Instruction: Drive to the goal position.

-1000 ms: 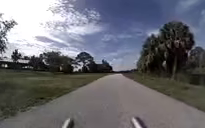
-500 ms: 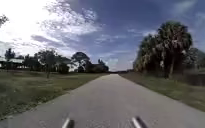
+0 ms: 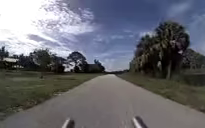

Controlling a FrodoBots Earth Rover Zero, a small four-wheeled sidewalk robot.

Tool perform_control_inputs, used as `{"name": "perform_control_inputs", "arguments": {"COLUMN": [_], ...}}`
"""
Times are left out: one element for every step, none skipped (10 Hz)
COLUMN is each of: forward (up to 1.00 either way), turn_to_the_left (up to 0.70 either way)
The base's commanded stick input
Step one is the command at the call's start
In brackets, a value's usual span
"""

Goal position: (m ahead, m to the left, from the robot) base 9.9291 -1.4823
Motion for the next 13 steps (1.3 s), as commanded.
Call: {"name": "perform_control_inputs", "arguments": {"forward": [0.69, 0.69, 0.69, 0.69, 0.69, 0.69, 0.69, 0.69, 0.69, 0.69, 0.69, 0.69, 0.69], "turn_to_the_left": [0.03, 0.03, 0.03, 0.03, 0.03, 0.03, 0.03, 0.03, 0.03, 0.03, 0.03, 0.03, 0.03]}}
